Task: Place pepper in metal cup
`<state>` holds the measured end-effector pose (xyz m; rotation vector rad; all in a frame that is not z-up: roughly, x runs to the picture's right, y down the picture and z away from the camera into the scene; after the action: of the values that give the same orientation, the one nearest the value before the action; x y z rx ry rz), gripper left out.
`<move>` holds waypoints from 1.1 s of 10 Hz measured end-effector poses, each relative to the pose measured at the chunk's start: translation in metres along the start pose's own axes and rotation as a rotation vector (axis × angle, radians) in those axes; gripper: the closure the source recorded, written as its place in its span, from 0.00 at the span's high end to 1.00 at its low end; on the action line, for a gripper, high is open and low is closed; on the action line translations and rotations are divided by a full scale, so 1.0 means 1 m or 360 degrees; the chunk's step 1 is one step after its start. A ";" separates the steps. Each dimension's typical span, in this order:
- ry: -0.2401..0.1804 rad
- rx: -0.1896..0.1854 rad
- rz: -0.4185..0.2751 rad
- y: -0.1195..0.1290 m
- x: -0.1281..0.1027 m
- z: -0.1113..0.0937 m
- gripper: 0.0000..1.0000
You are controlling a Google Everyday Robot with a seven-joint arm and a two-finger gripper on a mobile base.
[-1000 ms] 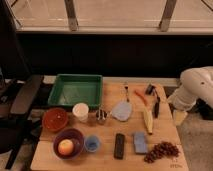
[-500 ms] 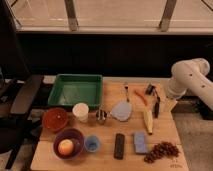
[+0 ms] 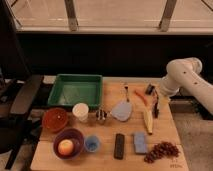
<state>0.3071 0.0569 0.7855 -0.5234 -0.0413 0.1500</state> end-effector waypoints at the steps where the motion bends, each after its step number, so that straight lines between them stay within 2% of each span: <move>1: -0.0001 0.0000 -0.0004 -0.001 -0.001 0.000 0.73; 3: 0.0021 0.0007 0.0021 -0.002 0.001 0.004 0.73; 6: 0.0019 0.0025 0.0032 -0.010 -0.028 0.028 0.73; 9: -0.0072 0.0023 0.0069 -0.024 -0.053 0.051 0.73; 11: -0.0168 -0.0039 0.0102 -0.034 -0.060 0.066 0.73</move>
<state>0.2470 0.0509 0.8598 -0.5411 -0.1297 0.2401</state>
